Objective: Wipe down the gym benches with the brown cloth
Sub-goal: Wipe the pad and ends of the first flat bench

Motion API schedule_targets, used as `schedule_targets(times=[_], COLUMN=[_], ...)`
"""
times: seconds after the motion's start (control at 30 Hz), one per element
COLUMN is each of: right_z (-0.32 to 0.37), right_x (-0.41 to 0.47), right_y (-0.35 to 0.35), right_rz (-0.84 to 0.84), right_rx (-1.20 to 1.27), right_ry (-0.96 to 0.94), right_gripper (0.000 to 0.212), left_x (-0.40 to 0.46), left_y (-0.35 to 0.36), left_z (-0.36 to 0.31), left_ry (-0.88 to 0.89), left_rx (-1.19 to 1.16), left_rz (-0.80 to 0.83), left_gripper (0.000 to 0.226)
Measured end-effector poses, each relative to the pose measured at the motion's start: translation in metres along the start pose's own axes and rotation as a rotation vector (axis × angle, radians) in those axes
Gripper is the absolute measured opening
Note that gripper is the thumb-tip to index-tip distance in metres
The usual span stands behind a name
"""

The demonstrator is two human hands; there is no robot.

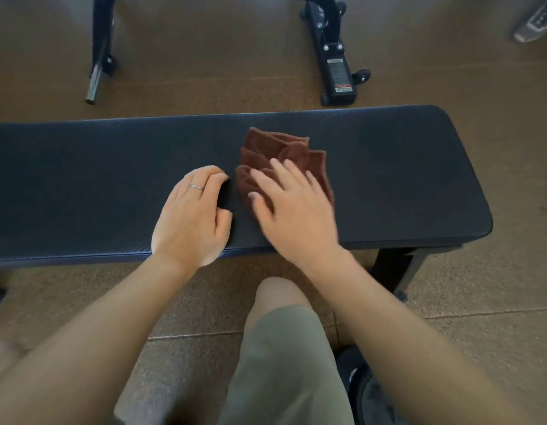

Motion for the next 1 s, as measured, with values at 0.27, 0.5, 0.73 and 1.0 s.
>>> schedule_targets(times=[0.27,0.5,0.73,1.0], right_z=[-0.039,0.145,0.063,0.093], right_x=[-0.021,-0.027,-0.013,-0.006], right_y=[-0.022,0.052,0.025,0.03], right_rz=[-0.075,0.01,-0.033,0.028], right_rx=[-0.068,0.039,-0.026,-0.035], right_ry=[0.346,-0.077,-0.067,-0.004], right_gripper=[0.051,0.048,0.046,0.051], left_x=[-0.005,-0.049,-0.052,-0.054], left_y=[-0.004,-0.05,-0.042,-0.042], left_z=[0.003,0.121,0.129,0.127], left_ry=[0.051,-0.395,-0.372,-0.361], left_rx=[0.052,0.087,0.099,0.088], left_rz=[0.079,-0.037,-0.045,-0.037], left_gripper=[0.051,0.027,0.026,0.039])
Point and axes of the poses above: each hand's wrist, its own x-axis towards the middle knuckle, its own y-axis out of the palm, z = x × y, the point moved 2 cm from there along x, towards the middle knuckle, and after that the axes turned 3 degrees about z, right-handed, at the moved point
